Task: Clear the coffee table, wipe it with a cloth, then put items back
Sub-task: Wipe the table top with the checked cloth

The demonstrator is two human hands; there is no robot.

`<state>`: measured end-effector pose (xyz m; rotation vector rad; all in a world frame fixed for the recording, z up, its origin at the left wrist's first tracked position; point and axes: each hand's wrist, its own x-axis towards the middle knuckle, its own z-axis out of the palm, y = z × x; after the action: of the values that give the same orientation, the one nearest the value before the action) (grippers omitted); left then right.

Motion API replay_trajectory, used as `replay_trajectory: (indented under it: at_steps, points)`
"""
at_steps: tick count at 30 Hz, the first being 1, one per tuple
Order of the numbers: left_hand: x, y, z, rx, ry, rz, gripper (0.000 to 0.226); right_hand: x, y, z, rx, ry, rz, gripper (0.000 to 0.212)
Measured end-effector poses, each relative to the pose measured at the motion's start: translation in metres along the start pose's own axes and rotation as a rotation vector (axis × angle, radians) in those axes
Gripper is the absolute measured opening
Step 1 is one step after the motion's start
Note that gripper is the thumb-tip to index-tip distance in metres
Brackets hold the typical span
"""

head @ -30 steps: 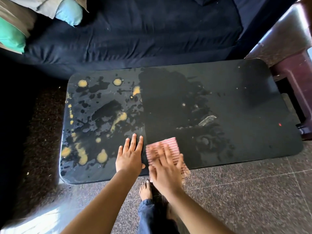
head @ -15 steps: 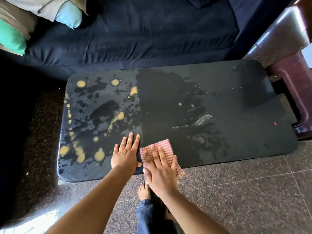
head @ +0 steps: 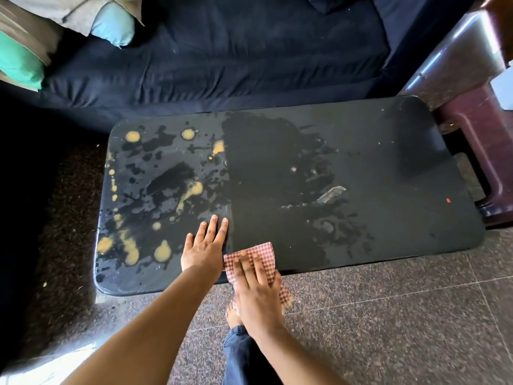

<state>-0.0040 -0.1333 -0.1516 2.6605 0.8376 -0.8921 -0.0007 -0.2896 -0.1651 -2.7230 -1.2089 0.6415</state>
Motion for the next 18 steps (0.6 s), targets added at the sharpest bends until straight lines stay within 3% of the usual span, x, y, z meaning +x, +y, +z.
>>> replay_trajectory:
  at_steps: [4,7,9,11,13,16,18]
  points:
    - [0.001,-0.002,0.002,-0.017,0.018,0.007,0.082,-0.003,-0.001,0.001,0.048,0.028,-0.025,0.071]
    - [0.000,-0.002,-0.001,-0.003,-0.007,0.012,0.087,-0.010,0.012,-0.010,0.075,0.011,-0.110,0.049]
    - [-0.001,-0.003,-0.004,-0.003,-0.028,0.013,0.095,-0.016,0.021,-0.021,0.186,-0.045,-0.160,0.056]
    - [-0.002,-0.003,-0.006,-0.003,-0.041,0.017,0.101,-0.023,0.036,-0.031,0.317,-0.025,-0.088,0.059]
    - [-0.002,-0.003,-0.007,-0.001,-0.051,0.019,0.103,-0.022,0.053,-0.037,0.371,0.155,0.053,0.055]
    - [-0.003,-0.003,-0.008,0.001,-0.062,0.022,0.104,-0.010,0.066,-0.037,0.218,0.255,0.232,0.041]
    - [-0.003,-0.003,-0.008,-0.003,-0.058,0.024,0.104,-0.005,0.052,-0.033,0.108,0.197,0.192,0.038]
